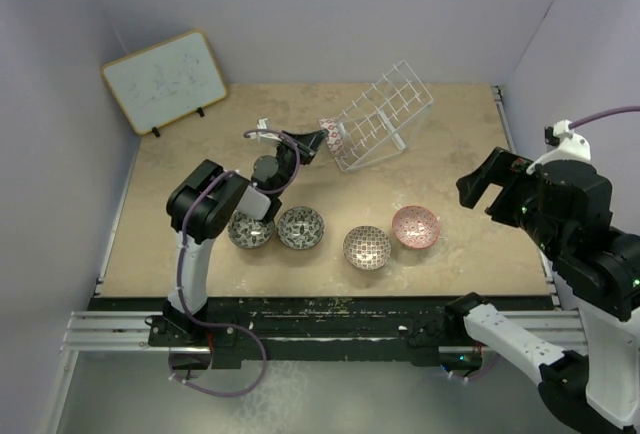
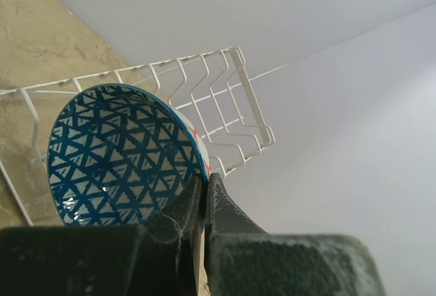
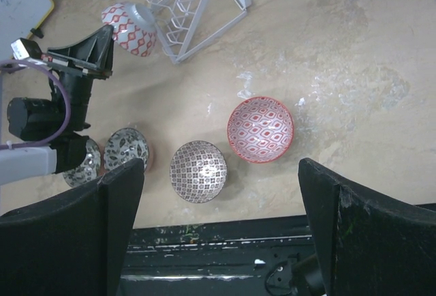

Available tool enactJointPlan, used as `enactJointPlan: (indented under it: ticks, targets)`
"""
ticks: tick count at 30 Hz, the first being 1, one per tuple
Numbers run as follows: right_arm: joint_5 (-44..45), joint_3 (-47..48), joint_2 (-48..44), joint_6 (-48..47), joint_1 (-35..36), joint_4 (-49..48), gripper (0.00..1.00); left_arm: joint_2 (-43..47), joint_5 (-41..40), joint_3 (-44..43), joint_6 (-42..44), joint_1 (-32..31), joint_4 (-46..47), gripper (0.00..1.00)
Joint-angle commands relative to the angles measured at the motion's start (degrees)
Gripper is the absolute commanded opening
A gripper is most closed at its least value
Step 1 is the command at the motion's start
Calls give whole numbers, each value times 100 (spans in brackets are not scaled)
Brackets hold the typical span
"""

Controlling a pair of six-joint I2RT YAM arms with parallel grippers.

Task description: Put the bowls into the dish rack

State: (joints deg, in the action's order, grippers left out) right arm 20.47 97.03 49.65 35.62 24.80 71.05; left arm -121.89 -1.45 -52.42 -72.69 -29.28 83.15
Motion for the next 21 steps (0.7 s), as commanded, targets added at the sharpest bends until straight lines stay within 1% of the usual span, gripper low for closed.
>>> enactJointPlan:
  ticks: [1, 6, 11, 21]
  targets:
    - [158, 167, 140, -144, 12, -23, 97, 71, 3, -364, -191, -45, 1128, 0]
    - [174, 168, 118, -181, 8, -1, 97, 22, 7, -577, -146, -164, 1131, 0]
    - [221, 217, 97, -290, 12, 63, 97, -216, -53, -836, -158, -311, 1132, 0]
    - [208, 302, 198, -357, 8, 63, 97, -207, -132, -826, -158, -333, 1141, 0]
